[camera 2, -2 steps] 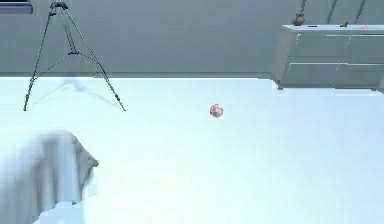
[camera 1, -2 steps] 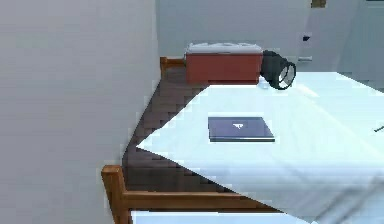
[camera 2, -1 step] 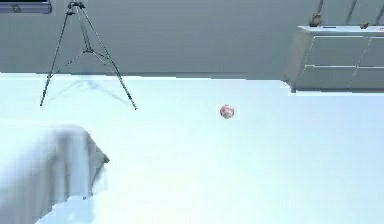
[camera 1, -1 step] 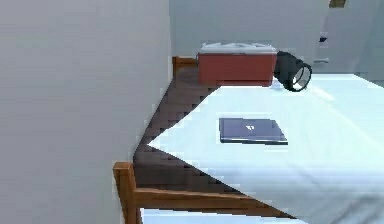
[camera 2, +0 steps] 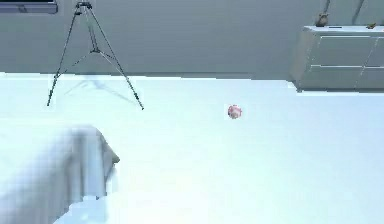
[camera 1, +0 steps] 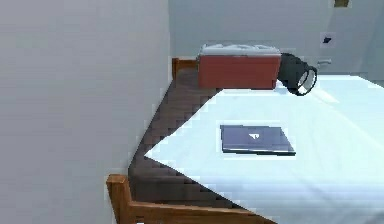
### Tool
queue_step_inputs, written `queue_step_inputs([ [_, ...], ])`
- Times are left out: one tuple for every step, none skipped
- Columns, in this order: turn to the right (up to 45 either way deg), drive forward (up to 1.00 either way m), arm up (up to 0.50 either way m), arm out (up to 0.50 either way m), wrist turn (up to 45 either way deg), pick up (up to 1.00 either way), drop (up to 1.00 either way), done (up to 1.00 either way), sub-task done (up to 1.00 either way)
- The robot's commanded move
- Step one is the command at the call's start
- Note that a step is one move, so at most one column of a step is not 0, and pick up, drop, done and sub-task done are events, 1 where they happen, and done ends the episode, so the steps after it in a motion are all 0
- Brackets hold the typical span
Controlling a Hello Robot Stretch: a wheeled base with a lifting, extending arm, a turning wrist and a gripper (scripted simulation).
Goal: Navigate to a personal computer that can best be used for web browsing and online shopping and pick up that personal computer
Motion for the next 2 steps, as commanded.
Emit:
queue_step_inputs([
  [-45.0,0.00,0.00,0.00,0.0,0.00,0.00,0.00,0.00],
  [-24.0,0.00,0.00,0.00,0.0,0.00,0.00,0.00,0.00],
])
